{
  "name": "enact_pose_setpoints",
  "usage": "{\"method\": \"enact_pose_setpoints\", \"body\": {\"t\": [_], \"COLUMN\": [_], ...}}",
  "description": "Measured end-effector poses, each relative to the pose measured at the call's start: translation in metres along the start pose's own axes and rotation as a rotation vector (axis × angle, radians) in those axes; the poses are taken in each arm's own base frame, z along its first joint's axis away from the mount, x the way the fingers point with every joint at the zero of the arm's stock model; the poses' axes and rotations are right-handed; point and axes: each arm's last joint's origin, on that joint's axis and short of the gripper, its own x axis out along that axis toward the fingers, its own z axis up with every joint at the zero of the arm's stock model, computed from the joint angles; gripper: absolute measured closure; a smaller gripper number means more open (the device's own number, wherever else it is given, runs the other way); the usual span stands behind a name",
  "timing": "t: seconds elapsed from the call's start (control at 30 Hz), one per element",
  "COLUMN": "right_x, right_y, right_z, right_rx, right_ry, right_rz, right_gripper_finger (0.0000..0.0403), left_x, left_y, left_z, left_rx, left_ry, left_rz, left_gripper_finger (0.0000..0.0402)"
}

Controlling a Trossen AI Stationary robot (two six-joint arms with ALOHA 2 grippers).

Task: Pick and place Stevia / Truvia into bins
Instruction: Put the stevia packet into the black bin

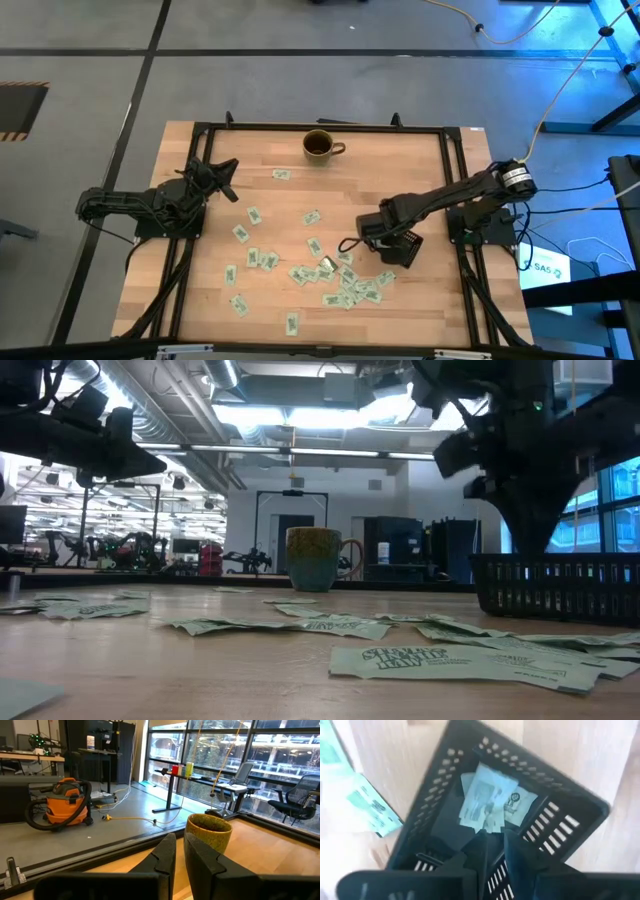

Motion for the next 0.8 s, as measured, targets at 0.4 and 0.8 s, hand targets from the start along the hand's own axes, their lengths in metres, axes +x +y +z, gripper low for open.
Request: {"method": "enact_pose_setpoints", "body": {"t": [0.4,0.8], "right_x": [-0.032,-0.019], "right_y": [0.05,0.102], "right_z": [-0.004,-0.018], "right_rx": [-0.338,-0.526], "right_ry": [-0.165,-0.262], "right_rz": [0.067,0.104], "right_gripper_finger": [0.0331,0.0331], "left_x": [0.0,0.0], "left_y": [0.0,0.0], "left_z": [0.0,0.0], "left_rx": [0.0,0.0], "left_ry": [0.0,-0.001], "left_rz": [0.003,0.003], "left_gripper_finger": [0.0368,0.0368]}}
